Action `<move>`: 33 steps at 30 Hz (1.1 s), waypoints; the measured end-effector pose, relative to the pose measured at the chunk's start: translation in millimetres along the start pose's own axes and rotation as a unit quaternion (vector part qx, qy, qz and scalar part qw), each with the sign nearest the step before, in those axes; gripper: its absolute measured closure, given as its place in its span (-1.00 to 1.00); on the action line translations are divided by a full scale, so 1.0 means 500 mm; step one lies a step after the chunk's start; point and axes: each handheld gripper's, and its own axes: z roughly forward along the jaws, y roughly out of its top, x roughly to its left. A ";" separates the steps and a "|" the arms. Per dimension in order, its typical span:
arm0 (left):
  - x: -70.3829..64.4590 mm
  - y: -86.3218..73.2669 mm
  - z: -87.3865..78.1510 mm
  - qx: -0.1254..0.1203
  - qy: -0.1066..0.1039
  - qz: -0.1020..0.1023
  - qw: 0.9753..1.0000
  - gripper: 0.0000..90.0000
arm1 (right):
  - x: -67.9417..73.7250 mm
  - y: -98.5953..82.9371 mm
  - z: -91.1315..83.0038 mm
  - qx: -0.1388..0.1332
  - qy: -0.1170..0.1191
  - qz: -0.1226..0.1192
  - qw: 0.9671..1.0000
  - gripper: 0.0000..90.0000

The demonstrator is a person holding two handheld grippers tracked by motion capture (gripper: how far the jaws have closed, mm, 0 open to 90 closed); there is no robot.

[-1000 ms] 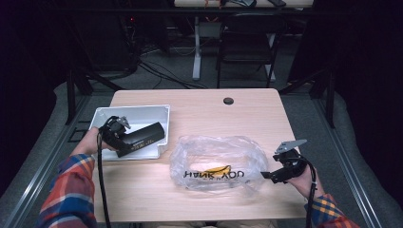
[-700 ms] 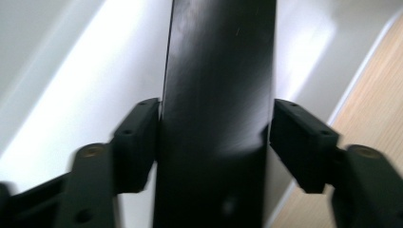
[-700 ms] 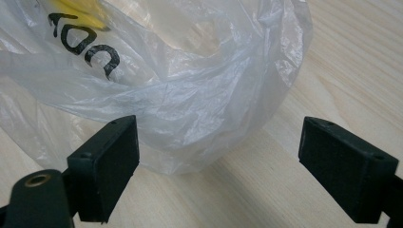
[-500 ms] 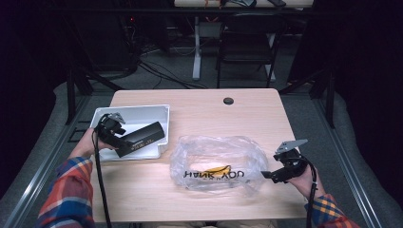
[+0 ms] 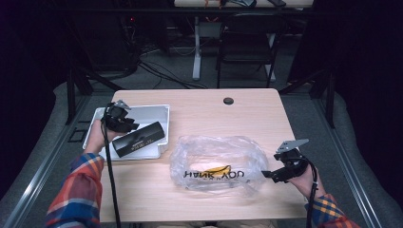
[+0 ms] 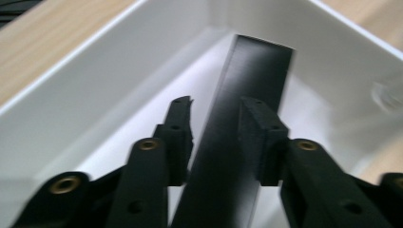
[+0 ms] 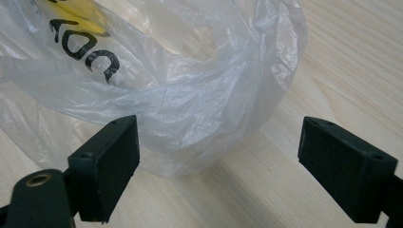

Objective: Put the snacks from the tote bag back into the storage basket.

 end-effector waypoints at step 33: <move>-0.043 0.050 0.135 0.065 0.017 -0.063 0.996 1.00 | 0.004 -0.004 0.005 0.003 0.002 -0.002 1.000 -0.68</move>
